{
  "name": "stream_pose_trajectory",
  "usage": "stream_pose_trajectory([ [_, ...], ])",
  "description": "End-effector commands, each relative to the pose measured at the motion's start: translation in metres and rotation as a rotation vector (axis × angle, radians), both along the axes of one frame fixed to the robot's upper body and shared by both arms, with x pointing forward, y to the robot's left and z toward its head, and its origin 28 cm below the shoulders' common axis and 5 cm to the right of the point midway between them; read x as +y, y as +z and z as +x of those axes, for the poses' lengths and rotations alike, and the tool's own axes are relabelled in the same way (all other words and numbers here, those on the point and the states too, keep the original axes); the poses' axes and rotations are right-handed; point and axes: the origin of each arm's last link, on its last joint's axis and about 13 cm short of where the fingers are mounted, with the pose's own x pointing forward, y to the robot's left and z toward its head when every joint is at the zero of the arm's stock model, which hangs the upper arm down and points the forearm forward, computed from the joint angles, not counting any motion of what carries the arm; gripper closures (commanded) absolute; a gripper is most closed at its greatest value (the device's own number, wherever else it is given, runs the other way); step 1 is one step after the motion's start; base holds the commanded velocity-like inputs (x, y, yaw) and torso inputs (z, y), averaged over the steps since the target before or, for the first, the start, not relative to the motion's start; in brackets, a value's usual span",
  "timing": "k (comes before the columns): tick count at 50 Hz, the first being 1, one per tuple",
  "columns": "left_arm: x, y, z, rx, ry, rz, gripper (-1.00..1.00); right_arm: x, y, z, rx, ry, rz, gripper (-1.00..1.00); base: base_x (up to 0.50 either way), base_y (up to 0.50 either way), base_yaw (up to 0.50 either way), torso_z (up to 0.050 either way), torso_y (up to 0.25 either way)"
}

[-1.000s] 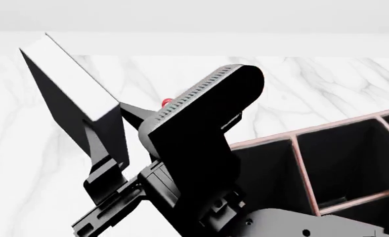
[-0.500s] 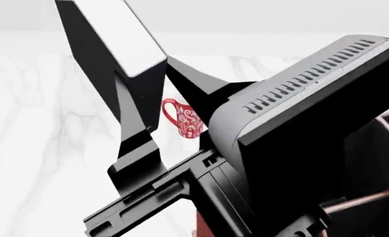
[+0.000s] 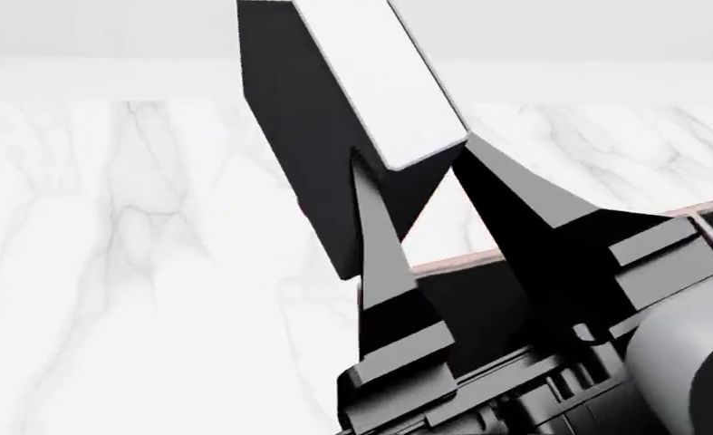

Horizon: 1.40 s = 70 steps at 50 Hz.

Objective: Pick up the book and place it in the left compartment of the caddy.

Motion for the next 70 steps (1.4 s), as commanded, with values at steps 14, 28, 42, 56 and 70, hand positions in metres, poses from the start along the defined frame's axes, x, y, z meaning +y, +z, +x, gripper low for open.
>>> stream_pose_trajectory([
  [14, 0.000, 0.000, 0.000, 0.001, 0.003, -0.003, -1.00, -0.032, 0.000, -0.017, -0.100, -0.181, 0.058, 1.00, 0.00, 0.00, 0.00, 0.000, 0.001],
  [28, -0.001, 0.000, 0.001, 0.006, 0.000, 0.001, -1.00, -0.032, -0.016, -0.017, -0.053, -0.221, 0.052, 1.00, 0.00, 0.00, 0.00, 0.000, 0.001],
  [42, -0.001, 0.000, 0.000, 0.005, 0.001, 0.002, -1.00, -0.038, -0.033, -0.009, -0.001, -0.265, 0.024, 1.00, 0.00, 0.00, 0.00, 0.001, 0.001],
  [56, 0.000, 0.000, 0.000, 0.003, 0.002, 0.001, -1.00, -0.042, -0.040, -0.006, 0.031, -0.277, 0.025, 1.00, 0.00, 0.00, 0.00, 0.000, 0.001],
  [70, 0.000, 0.000, 0.000, 0.002, 0.003, -0.001, -1.00, -0.042, -0.044, -0.007, 0.050, -0.272, 0.018, 1.00, 0.00, 0.00, 0.00, 0.001, 0.001],
])
